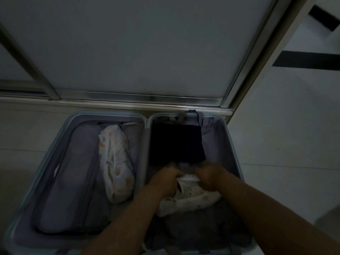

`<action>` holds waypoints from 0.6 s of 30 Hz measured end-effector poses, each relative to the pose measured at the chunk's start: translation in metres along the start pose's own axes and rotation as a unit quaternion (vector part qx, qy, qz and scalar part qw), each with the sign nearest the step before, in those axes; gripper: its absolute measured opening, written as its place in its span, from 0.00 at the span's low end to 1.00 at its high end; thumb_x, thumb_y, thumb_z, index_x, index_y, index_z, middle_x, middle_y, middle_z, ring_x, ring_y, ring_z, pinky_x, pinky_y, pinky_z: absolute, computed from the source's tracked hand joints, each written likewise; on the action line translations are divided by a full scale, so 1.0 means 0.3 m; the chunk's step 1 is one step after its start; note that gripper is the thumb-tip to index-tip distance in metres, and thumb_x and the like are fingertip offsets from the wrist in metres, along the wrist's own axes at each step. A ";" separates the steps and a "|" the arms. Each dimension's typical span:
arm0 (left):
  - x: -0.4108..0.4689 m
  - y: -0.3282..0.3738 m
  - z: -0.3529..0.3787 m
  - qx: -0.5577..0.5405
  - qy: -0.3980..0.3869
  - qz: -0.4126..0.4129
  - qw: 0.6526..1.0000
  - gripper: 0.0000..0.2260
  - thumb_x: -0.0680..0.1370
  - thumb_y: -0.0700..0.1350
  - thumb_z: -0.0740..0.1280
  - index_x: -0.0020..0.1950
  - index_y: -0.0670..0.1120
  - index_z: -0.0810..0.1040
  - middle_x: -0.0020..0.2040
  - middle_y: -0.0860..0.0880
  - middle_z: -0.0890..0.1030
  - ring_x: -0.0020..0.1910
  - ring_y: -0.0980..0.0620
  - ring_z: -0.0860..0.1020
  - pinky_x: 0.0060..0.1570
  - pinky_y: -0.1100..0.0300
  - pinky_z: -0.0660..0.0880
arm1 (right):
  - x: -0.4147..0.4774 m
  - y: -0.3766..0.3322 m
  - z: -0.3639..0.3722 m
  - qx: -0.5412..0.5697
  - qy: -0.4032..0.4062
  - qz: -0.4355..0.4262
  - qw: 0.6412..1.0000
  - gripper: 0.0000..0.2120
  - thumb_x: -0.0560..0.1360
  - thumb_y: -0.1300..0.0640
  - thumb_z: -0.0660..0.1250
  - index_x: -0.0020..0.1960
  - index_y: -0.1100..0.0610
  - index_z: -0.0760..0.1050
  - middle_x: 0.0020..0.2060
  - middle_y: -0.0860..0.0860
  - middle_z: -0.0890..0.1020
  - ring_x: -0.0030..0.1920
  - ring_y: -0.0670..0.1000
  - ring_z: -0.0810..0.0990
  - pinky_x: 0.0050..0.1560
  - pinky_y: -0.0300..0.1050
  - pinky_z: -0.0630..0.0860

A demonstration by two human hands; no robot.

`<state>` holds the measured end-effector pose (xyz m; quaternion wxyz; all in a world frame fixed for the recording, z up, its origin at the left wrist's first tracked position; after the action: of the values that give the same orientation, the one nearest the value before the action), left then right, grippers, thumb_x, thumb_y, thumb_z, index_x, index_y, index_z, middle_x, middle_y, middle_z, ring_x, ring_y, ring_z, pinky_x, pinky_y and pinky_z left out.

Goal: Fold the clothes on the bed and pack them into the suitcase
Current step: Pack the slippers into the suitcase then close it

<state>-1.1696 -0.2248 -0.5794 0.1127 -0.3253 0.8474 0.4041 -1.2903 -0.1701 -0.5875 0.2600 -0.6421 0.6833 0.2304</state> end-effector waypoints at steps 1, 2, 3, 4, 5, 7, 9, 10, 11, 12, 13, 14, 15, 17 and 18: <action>-0.001 -0.012 0.016 0.009 -0.008 -0.006 1.000 0.23 0.73 0.38 0.66 0.67 0.52 0.76 0.64 0.49 0.78 0.62 0.50 0.76 0.60 0.58 0.74 | 0.000 -0.010 0.021 0.031 0.013 -0.001 0.999 0.33 0.77 0.48 0.64 0.78 0.51 0.55 0.75 0.56 0.63 0.72 0.58 0.65 0.72 0.50 0.63; -0.005 -0.026 0.032 0.005 -0.015 -0.016 1.000 0.24 0.73 0.39 0.66 0.68 0.53 0.75 0.66 0.49 0.77 0.63 0.49 0.75 0.60 0.59 0.73 | 0.003 -0.016 0.047 0.055 0.012 0.000 0.998 0.34 0.76 0.48 0.65 0.78 0.49 0.55 0.75 0.55 0.61 0.73 0.57 0.63 0.73 0.51 0.61; -0.009 -0.038 0.046 -0.007 -0.022 -0.025 0.999 0.23 0.74 0.42 0.66 0.69 0.55 0.74 0.66 0.50 0.77 0.63 0.49 0.75 0.60 0.60 0.73 | 0.009 -0.021 0.069 0.069 0.007 0.004 0.998 0.34 0.75 0.47 0.65 0.78 0.49 0.56 0.76 0.54 0.61 0.73 0.57 0.63 0.73 0.51 0.61; -0.011 -0.051 0.061 -0.012 -0.035 -0.035 0.999 0.21 0.75 0.46 0.65 0.68 0.56 0.74 0.65 0.51 0.77 0.61 0.49 0.76 0.57 0.61 0.73 | 0.019 -0.020 0.090 0.073 -0.003 0.013 0.997 0.33 0.75 0.47 0.65 0.77 0.49 0.58 0.75 0.54 0.63 0.72 0.57 0.64 0.73 0.51 0.62; -0.014 -0.063 0.083 -0.011 -0.054 -0.048 0.997 0.19 0.75 0.50 0.63 0.66 0.57 0.76 0.63 0.51 0.78 0.59 0.49 0.77 0.55 0.61 0.74 | 0.024 -0.016 0.114 0.073 -0.025 0.022 0.997 0.31 0.75 0.46 0.65 0.76 0.49 0.61 0.74 0.54 0.65 0.71 0.56 0.66 0.72 0.51 0.63; -0.021 -0.079 0.125 -0.004 -0.103 -0.084 0.991 0.18 0.74 0.54 0.63 0.62 0.55 0.78 0.60 0.49 0.80 0.55 0.49 0.78 0.50 0.61 0.74 | 0.023 -0.020 0.168 0.091 -0.119 0.020 0.989 0.31 0.73 0.45 0.68 0.74 0.49 0.65 0.71 0.53 0.69 0.69 0.56 0.69 0.70 0.52 0.66; -0.032 -0.080 0.158 -0.018 -0.153 -0.124 0.980 0.24 0.71 0.60 0.65 0.63 0.52 0.77 0.60 0.49 0.79 0.56 0.49 0.77 0.50 0.61 0.74 | 0.003 -0.043 0.201 0.095 -0.199 0.003 0.975 0.36 0.71 0.44 0.72 0.74 0.50 0.64 0.71 0.53 0.68 0.69 0.56 0.68 0.70 0.55 0.66; -0.039 -0.078 0.169 -0.038 -0.173 -0.142 0.974 0.29 0.68 0.66 0.65 0.65 0.52 0.76 0.61 0.49 0.78 0.56 0.50 0.76 0.54 0.60 0.73 | -0.009 -0.053 0.205 0.092 -0.221 -0.003 0.971 0.36 0.71 0.44 0.72 0.74 0.50 0.63 0.72 0.53 0.68 0.70 0.56 0.68 0.70 0.56 0.66; -0.040 -0.077 0.179 -0.052 -0.186 -0.154 0.969 0.34 0.66 0.70 0.66 0.67 0.52 0.75 0.63 0.50 0.77 0.58 0.50 0.75 0.58 0.59 0.73 | -0.012 -0.060 0.209 0.088 -0.237 -0.010 0.967 0.35 0.72 0.45 0.72 0.74 0.51 0.64 0.72 0.53 0.68 0.70 0.56 0.68 0.70 0.56 0.66; -0.036 -0.078 0.187 -0.060 -0.191 -0.158 0.967 0.35 0.67 0.71 0.66 0.67 0.52 0.74 0.64 0.50 0.76 0.59 0.50 0.75 0.62 0.58 0.72 | -0.019 -0.067 0.212 0.086 -0.254 -0.015 0.963 0.33 0.73 0.46 0.72 0.74 0.52 0.64 0.72 0.54 0.68 0.69 0.56 0.68 0.69 0.56 0.66; -0.041 -0.077 0.190 -0.051 -0.202 -0.158 0.965 0.32 0.71 0.68 0.65 0.68 0.50 0.74 0.66 0.50 0.75 0.62 0.49 0.74 0.64 0.57 0.70 | -0.020 -0.078 0.211 0.088 -0.262 -0.022 0.961 0.32 0.73 0.47 0.71 0.74 0.53 0.65 0.71 0.54 0.68 0.69 0.56 0.68 0.69 0.55 0.67; -0.046 -0.075 0.188 -0.035 -0.207 -0.153 0.966 0.30 0.73 0.65 0.64 0.69 0.50 0.72 0.68 0.49 0.73 0.64 0.48 0.73 0.65 0.58 0.68 | -0.021 -0.084 0.204 0.092 -0.262 -0.019 0.960 0.32 0.74 0.48 0.71 0.74 0.52 0.65 0.72 0.54 0.68 0.70 0.56 0.68 0.69 0.55 0.66; -0.052 -0.086 0.188 -0.024 -0.209 -0.149 0.966 0.31 0.73 0.64 0.63 0.72 0.50 0.70 0.69 0.50 0.71 0.67 0.48 0.71 0.66 0.58 0.66 | -0.026 -0.096 0.191 0.101 -0.260 -0.021 0.960 0.32 0.74 0.49 0.71 0.74 0.52 0.65 0.72 0.54 0.68 0.70 0.56 0.67 0.70 0.54 0.66; -0.065 -0.102 0.159 -0.011 -0.187 -0.135 0.973 0.32 0.71 0.65 0.64 0.71 0.52 0.70 0.70 0.50 0.72 0.66 0.50 0.72 0.65 0.60 0.67 | -0.031 -0.130 0.149 0.139 -0.249 -0.023 0.958 0.31 0.75 0.54 0.70 0.75 0.56 0.64 0.72 0.55 0.68 0.71 0.57 0.67 0.70 0.52 0.65; -0.067 -0.097 0.119 -0.014 -0.149 -0.111 0.982 0.29 0.71 0.64 0.64 0.68 0.51 0.74 0.66 0.49 0.76 0.63 0.50 0.74 0.61 0.61 0.69 | -0.021 -0.148 0.114 0.176 -0.223 -0.018 0.959 0.29 0.76 0.56 0.70 0.74 0.57 0.65 0.70 0.56 0.70 0.70 0.57 0.68 0.69 0.50 0.66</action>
<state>-1.1381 -0.2019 -0.6113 0.2775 -0.3553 0.7739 0.4448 -1.2436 -0.1462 -0.6085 0.5191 -0.5307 0.6260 0.2387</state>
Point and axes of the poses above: each hand's wrist, its own x-axis towards the middle knuckle, its own z-axis out of the palm, y = z × x, the point moved 8 cm from there along x, towards the middle knuckle
